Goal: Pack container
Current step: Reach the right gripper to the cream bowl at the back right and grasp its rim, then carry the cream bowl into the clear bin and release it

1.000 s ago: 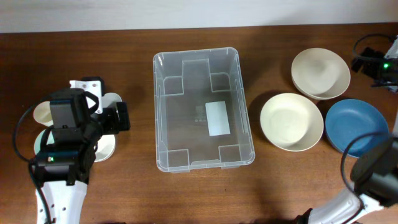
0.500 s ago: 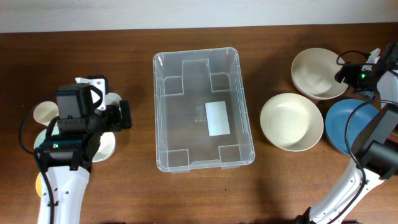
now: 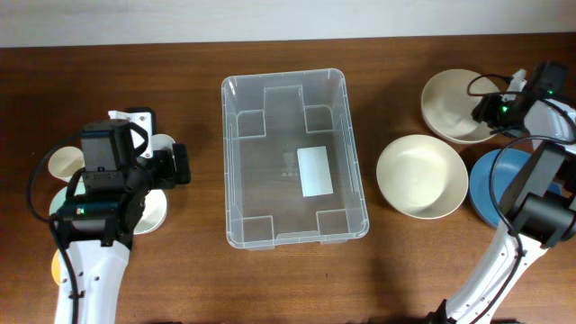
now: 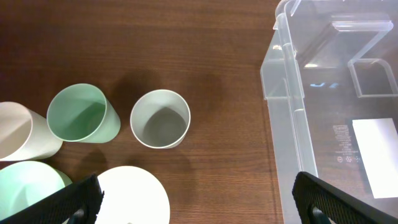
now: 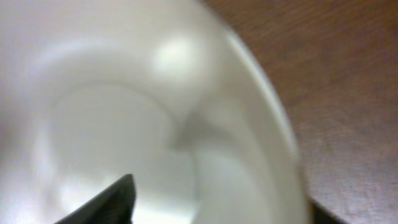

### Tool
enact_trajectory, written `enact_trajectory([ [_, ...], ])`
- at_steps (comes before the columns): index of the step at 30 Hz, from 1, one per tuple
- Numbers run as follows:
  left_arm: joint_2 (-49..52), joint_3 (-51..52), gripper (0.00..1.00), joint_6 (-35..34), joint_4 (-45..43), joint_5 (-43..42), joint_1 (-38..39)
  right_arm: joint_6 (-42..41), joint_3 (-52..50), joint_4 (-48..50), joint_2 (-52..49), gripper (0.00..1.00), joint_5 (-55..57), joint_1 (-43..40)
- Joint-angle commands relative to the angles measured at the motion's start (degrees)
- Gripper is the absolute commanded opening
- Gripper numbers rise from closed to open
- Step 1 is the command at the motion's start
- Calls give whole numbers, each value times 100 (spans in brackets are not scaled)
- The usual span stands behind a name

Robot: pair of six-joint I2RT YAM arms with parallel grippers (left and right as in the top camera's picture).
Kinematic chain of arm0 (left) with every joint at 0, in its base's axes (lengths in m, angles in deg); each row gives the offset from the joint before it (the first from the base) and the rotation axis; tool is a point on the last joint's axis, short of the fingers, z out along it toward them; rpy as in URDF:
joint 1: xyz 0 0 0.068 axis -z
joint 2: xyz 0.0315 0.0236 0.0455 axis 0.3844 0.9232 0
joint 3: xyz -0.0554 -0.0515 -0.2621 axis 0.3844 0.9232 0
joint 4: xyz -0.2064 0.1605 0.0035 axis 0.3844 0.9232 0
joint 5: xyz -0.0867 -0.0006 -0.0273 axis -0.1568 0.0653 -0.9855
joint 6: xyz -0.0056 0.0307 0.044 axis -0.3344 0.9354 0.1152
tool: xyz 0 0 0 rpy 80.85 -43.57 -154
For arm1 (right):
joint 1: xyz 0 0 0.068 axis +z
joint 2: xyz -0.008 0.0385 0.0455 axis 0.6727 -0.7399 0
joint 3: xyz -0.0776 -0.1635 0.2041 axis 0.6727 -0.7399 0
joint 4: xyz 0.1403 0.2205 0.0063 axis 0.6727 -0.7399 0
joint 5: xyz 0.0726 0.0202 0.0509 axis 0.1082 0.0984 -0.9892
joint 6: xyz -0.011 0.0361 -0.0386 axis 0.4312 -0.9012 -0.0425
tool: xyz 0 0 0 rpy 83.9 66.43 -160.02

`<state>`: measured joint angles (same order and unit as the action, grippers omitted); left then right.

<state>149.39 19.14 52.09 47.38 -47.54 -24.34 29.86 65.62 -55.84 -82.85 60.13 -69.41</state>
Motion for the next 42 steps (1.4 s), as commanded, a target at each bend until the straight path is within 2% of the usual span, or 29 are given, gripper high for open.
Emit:
enact_trajectory([
  [1,33,-118,100,-55,-22,-87,-28,-9,76,61,-116,57,-31,101],
  [3,33,-118,100,-52,-22,-87,-28,-22,76,66,-116,47,-28,105],
  [5,33,-118,100,-52,-22,-87,-28,-28,76,63,-116,44,-28,103],
  [11,33,-118,100,-52,-81,-87,-28,-28,76,70,-116,26,-26,98],
  [14,33,-118,100,-52,-81,-87,-28,-28,76,70,-116,8,13,98],
  [15,33,-118,100,-52,-83,-87,-28,-28,76,70,-116,6,13,98],
  [25,33,-118,100,-52,-83,-87,-28,-35,79,90,-114,4,11,87],
  [30,33,-118,100,-52,-83,-85,-28,-490,94,94,22,4,-2,83],
  [33,33,-118,100,-52,-87,-83,-28,-483,114,107,197,4,-22,90],
  [42,33,-118,100,-52,-111,-83,-28,-481,116,170,262,4,-2020,-127],
])
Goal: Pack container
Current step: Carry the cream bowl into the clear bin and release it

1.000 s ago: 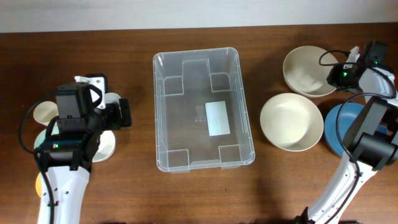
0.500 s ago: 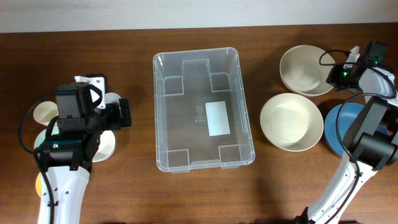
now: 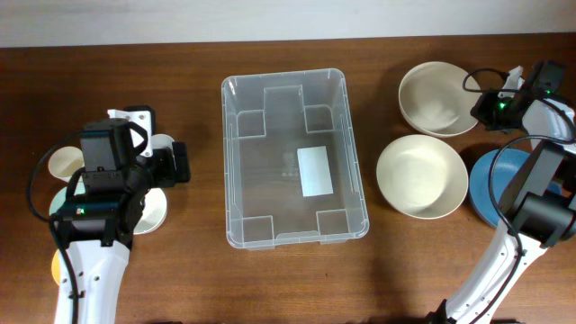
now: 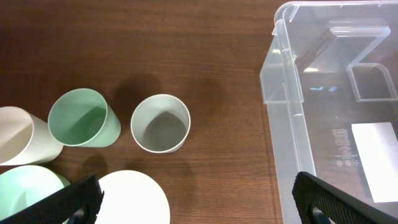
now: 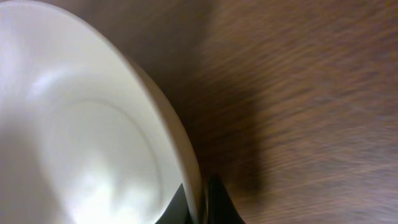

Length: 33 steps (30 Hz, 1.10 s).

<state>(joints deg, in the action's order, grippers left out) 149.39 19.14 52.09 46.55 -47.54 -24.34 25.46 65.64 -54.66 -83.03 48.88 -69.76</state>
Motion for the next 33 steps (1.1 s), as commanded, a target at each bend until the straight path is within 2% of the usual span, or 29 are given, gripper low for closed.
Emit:
enact_trajectory([
  [1,33,-118,100,-50,-28,-83,-28,-42,114,55,280,4,-1093,-114],
  [7,33,-118,100,-52,-42,-83,-28,-42,127,-208,448,4,-1519,-136],
  [15,33,-118,100,-52,-116,-83,-28,-13,131,-957,2179,4,-896,337],
  [19,33,-118,100,-52,-109,-83,-28,-20,131,-1412,3003,4,-400,1115],
  [22,33,-118,100,-52,-109,-83,-28,-24,131,-1681,3366,4,50,2164],
  [27,33,-118,100,-52,-107,-83,-28,-44,129,-1827,3167,4,1010,3834],
  [31,33,-116,100,-52,-107,-83,-28,-323,129,-1867,2745,4,1781,4699],
  [33,33,-116,100,-52,-107,-83,-28,-393,129,-1864,2529,4,1810,4830],
])
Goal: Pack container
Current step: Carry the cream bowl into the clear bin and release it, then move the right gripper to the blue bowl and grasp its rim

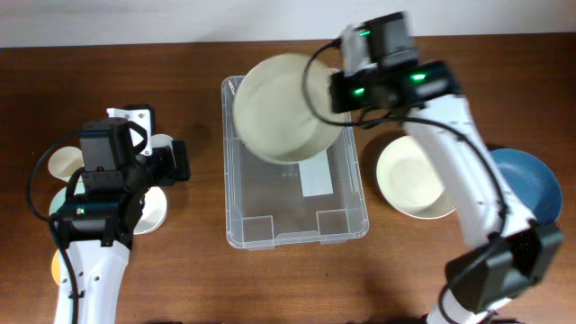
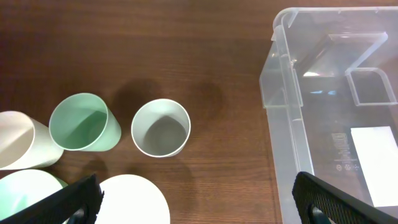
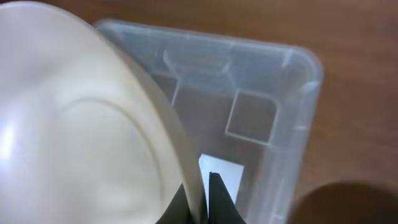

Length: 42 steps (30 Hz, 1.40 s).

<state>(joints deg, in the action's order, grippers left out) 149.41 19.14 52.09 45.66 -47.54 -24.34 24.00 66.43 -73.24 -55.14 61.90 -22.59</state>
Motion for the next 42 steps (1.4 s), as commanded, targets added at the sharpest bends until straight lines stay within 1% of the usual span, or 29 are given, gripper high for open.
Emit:
enact_trajectory([
  [1,31,-116,100,-52,-17,-83,-28,-249,50,-9,-472,4,507,168],
  [8,31,-116,100,-52,-17,-83,-28,-352,50,308,-1300,4,511,-7],
  [15,31,-116,100,-52,-17,-83,-28,-350,50,612,-1631,4,533,-63],
  [16,31,-116,100,-52,-20,-83,-28,-350,50,658,-1631,10,538,-63],
  [17,31,-116,100,-52,-17,-83,-28,-350,52,732,-1628,27,535,-63],
  [19,31,-116,100,-52,-17,-83,-28,-350,81,734,-1609,35,549,-63],
  [21,31,-116,100,-52,-20,-83,-28,-350,184,614,-1576,41,551,-63],
  [23,31,-116,100,-52,-20,-83,-28,-350,323,463,-1488,43,551,-63],
  [25,31,-116,100,-52,-22,-83,-28,-352,592,205,-1266,50,632,-70],
  [27,31,-116,100,-52,-33,-81,-28,-354,968,-149,-938,52,1091,-92],
  [29,31,-116,100,-52,-39,-81,-28,-551,1412,-573,-459,59,1816,-190],
  [30,31,-116,100,-52,-39,-81,-28,-841,1652,-892,-20,73,2371,-400],
  [31,31,-116,100,-52,-39,-81,-28,-988,1681,-1016,251,83,2505,-610],
  [32,31,-116,100,-52,-37,-83,-28,-1027,1679,-1075,376,86,2503,-739],
  [34,31,-116,100,-52,-39,-81,-28,-1285,1679,-1414,717,89,2494,-1331],
  [35,31,-116,100,-50,-39,-79,-28,-1464,1679,-1731,848,90,2417,-1849],
  [36,31,-116,100,-50,-42,-81,-28,-1574,1679,-1945,879,90,2284,-2190],
  [37,31,-116,100,-52,-44,-81,-28,-1751,1661,-2406,876,91,1937,-2883],
  [39,31,-116,100,-52,-81,-81,-28,-2129,1425,-2876,861,92,1598,-3738],
  [42,31,-116,100,-52,-144,-83,-28,-2417,957,-3228,863,94,1263,-4944],
])
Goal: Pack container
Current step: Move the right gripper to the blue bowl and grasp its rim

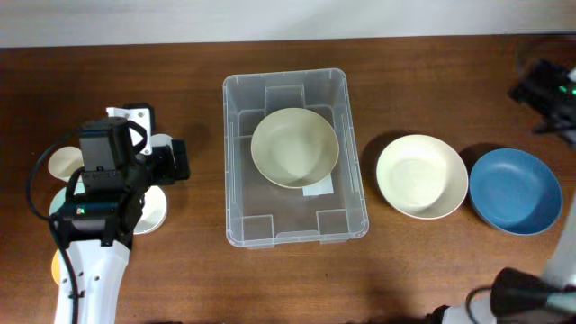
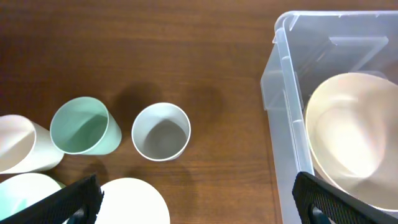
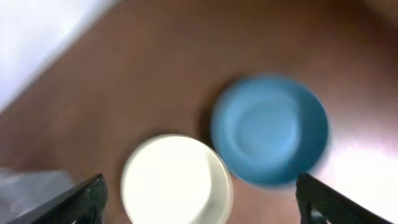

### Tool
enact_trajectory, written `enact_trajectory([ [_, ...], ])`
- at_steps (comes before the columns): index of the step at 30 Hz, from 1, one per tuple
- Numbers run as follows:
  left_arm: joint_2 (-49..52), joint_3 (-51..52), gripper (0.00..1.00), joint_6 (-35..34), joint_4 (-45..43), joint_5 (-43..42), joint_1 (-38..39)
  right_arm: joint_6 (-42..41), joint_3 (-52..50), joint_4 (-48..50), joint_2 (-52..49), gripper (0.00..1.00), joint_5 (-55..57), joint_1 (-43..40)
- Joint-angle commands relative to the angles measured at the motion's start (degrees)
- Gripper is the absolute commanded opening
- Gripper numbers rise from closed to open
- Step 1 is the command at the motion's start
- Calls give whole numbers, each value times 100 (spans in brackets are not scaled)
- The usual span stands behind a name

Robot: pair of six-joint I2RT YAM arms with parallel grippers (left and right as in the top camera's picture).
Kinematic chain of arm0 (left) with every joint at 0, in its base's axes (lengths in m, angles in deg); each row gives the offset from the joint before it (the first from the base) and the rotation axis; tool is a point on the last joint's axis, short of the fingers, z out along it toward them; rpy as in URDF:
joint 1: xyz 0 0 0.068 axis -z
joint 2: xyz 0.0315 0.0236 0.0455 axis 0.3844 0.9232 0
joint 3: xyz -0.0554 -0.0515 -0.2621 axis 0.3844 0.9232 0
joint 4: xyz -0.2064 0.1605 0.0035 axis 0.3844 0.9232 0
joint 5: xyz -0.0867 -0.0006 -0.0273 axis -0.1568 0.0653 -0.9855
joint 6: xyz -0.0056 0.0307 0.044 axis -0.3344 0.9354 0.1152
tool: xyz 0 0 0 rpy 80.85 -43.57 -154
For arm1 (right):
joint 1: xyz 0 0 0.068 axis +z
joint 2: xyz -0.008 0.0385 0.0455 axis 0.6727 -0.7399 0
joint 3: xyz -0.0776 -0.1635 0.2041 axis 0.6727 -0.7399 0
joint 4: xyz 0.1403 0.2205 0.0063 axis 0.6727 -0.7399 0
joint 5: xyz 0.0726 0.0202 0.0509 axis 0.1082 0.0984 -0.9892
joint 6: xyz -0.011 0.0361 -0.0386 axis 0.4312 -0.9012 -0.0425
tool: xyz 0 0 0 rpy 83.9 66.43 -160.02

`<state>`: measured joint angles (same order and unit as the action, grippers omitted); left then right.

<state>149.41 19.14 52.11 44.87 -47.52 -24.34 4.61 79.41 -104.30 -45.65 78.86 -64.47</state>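
Observation:
The clear plastic container stands mid-table with a cream bowl lying inside it, also seen in the left wrist view as the bowl behind the container wall. Right of it rest a second cream bowl and a blue bowl. My right gripper is high at the far right edge; its blurred wrist view shows the cream bowl and blue bowl far below, with the right gripper open and empty. My left gripper hangs open over the wood left of the container.
Left of the container stand a grey-white cup, a green cup and a cream cup, with a white plate nearer me. A pale wall shows beyond the table's far edge.
The cream bowl, held tilted over the container by my right gripper, now lies in the container. The right gripper has let go, opened and pulled back high to the far right. The left arm stayed put.
My right gripper was at the far cream bowl at the back right, then shut on its rim with the bowl shifted left. Then it held the bowl tilted over the container. Now the bowl lies inside and the gripper is away, open.

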Motion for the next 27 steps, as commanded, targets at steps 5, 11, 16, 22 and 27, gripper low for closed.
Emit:
enact_trajectory([
  [5,31,-116,100,-55,-101,-83,-28,-341,-1174,-146,-81,99,-883,-2201],
  [11,31,-116,100,-55,-109,-85,-28,236,-2559,520,17,99,-1335,-3108],
  [16,31,-116,100,-55,-109,-85,-28,568,-4004,1770,26,99,-1749,-3230],
  [22,31,-116,100,-55,-111,-85,-28,564,-5355,3453,26,99,-2035,-3220],
  [27,31,-116,100,-55,-111,-85,-28,474,-6057,4446,15,99,-2041,-3220],
])
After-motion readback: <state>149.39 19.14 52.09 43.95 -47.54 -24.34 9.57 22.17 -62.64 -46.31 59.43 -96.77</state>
